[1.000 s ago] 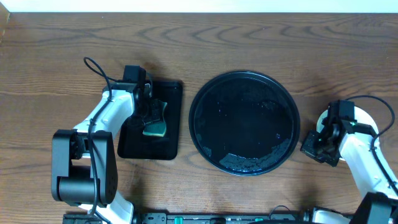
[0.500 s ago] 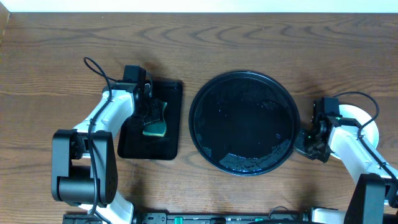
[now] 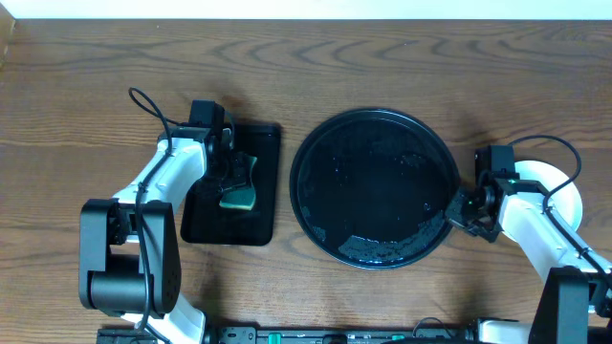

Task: Clean dirty plates on tray and stack at the side
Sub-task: 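Release the plate and pull the right gripper back toward the tray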

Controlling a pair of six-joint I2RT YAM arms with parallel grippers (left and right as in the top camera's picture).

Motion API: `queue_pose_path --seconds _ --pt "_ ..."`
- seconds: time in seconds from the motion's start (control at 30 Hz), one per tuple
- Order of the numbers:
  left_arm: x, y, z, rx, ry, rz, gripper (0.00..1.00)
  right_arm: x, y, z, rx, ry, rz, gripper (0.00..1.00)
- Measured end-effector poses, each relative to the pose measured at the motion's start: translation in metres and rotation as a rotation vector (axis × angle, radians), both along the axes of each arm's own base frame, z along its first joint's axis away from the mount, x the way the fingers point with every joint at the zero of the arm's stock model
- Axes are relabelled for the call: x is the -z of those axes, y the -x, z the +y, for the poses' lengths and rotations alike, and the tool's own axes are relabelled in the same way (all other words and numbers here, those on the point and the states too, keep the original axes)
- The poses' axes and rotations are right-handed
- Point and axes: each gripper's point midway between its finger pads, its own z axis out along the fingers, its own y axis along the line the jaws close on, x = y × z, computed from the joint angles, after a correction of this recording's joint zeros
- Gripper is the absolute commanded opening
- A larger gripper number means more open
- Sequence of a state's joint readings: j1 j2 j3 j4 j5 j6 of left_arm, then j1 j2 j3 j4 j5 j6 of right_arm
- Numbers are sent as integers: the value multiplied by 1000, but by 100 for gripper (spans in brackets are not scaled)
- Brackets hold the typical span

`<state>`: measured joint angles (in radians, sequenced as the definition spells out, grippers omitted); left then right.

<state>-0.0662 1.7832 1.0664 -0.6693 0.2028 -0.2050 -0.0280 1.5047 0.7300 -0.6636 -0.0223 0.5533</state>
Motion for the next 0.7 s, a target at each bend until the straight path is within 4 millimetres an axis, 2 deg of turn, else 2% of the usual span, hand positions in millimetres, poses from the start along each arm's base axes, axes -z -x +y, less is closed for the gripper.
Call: queue_pose_path --seconds 0.4,0.7 --pt "0 0 0 0 0 0 57 -2 -10 12 -13 8 -42 4" --pt "0 0 0 0 0 0 57 -4 -23 13 8 3 -96 5"
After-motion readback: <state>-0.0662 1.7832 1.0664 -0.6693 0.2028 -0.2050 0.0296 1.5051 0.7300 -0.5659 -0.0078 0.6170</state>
